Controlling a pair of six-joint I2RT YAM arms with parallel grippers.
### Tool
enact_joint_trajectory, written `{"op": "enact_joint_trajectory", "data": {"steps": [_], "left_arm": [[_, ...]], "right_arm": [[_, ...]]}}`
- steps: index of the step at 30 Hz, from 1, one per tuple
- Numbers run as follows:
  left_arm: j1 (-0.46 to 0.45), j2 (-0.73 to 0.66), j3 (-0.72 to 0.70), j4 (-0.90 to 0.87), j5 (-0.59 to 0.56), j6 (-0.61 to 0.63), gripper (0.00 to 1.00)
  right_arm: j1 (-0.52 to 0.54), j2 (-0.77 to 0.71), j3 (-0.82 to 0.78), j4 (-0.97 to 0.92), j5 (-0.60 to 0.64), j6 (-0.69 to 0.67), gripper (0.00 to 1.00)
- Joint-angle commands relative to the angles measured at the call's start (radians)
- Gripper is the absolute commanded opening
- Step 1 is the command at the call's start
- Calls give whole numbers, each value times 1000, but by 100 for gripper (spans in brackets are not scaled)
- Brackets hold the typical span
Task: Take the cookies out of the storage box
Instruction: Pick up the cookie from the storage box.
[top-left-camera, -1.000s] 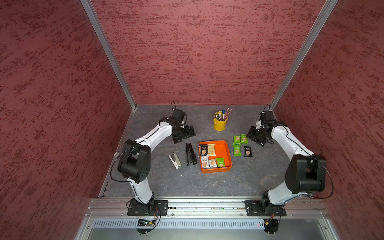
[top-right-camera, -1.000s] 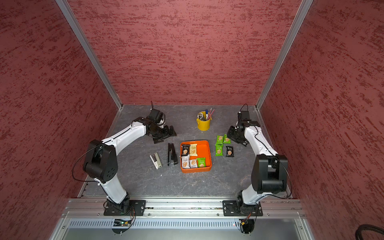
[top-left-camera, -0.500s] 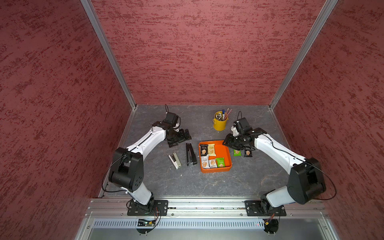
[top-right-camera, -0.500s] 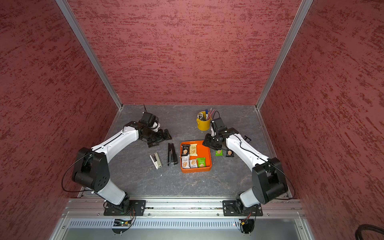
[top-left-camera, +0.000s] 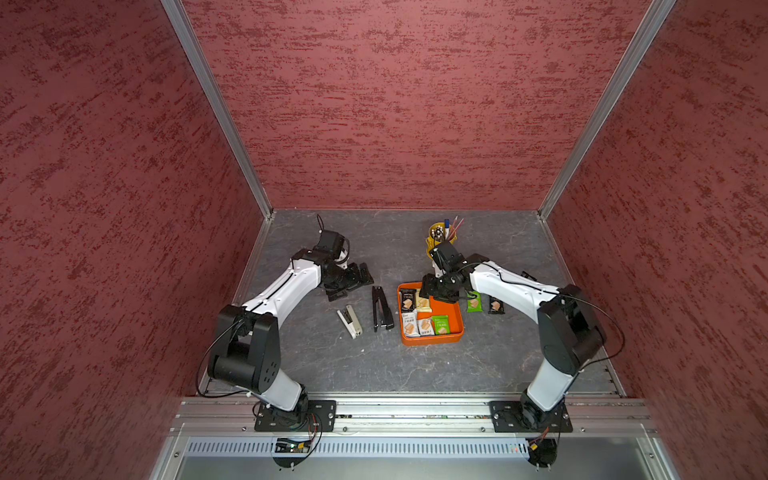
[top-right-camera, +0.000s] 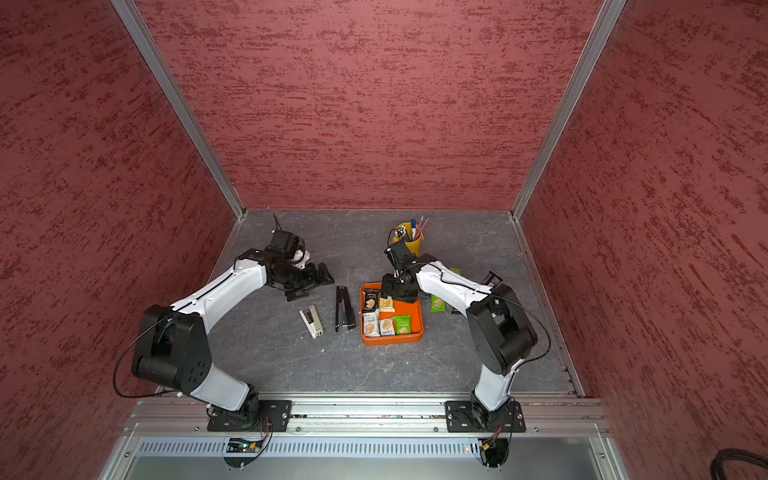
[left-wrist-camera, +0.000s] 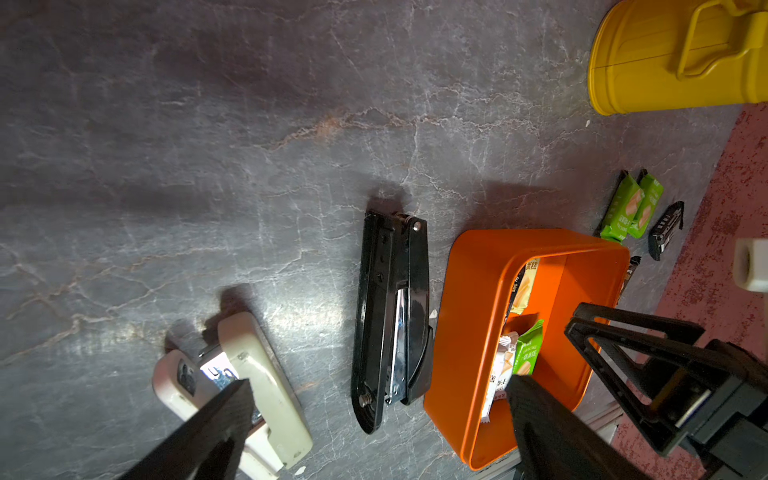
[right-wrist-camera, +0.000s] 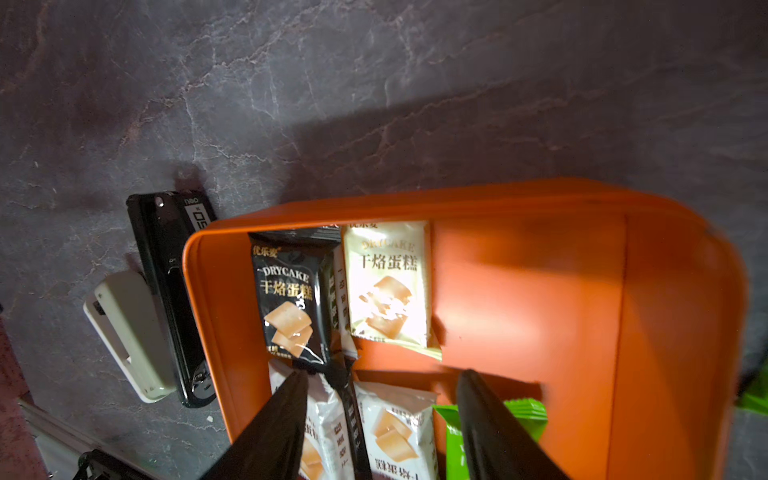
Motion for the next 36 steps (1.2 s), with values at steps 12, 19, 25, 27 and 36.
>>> {"op": "enact_joint_trajectory", "data": {"steps": [12, 19, 25, 27, 36], "left_arm": [[33, 11, 16, 2, 23, 11, 100], [35, 30, 26, 4, 27, 10, 100], [38, 33, 28, 8, 27, 9, 100], [40, 34, 24, 8, 29, 9, 100], [48, 28, 23, 3, 31, 10, 100]], "right_arm": [[31, 132, 136, -139, 114, -87, 61], [39, 164, 165, -145, 105, -96, 60], [50, 215, 218, -164, 105, -97, 61], [53, 236, 244, -179, 111, -94, 61], [59, 260, 268, -237, 174, -84, 61]]}}
